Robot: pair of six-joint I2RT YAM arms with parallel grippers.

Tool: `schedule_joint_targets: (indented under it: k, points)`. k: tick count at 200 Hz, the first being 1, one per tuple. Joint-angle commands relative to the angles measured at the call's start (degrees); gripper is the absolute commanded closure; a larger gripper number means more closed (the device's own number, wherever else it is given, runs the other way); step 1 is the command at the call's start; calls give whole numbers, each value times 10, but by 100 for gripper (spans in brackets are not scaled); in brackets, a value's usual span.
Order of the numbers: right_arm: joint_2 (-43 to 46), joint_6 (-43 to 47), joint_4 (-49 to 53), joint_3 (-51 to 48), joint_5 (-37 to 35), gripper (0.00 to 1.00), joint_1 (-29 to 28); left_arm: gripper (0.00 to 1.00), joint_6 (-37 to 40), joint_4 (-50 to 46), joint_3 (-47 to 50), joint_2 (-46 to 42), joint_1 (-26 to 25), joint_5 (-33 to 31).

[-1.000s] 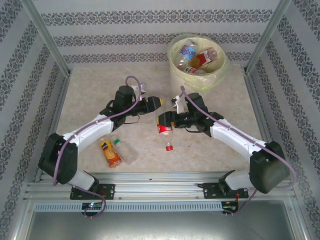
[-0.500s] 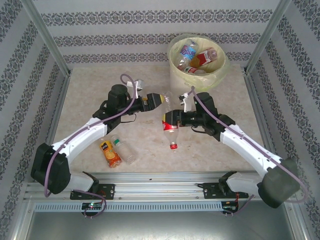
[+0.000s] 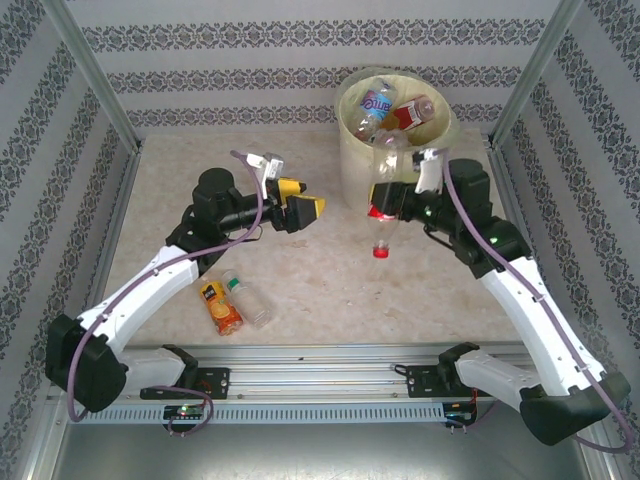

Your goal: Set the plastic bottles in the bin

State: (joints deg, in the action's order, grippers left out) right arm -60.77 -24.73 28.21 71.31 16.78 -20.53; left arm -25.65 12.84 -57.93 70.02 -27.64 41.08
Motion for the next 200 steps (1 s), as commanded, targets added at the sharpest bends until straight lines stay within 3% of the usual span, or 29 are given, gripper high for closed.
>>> schedule_joint_targets:
  k: [1,99,200]
  points:
    - [-23,45,21,63,-73,49,18,0,100,-26,11,-40,-8,13]
    - [-188,57,-67,249,-216,49,72,0,153,-9,73,-109,-10,-88]
    - [-356,21,-116,379,-263,50,95,0,153,-9,77,-103,-10,-105]
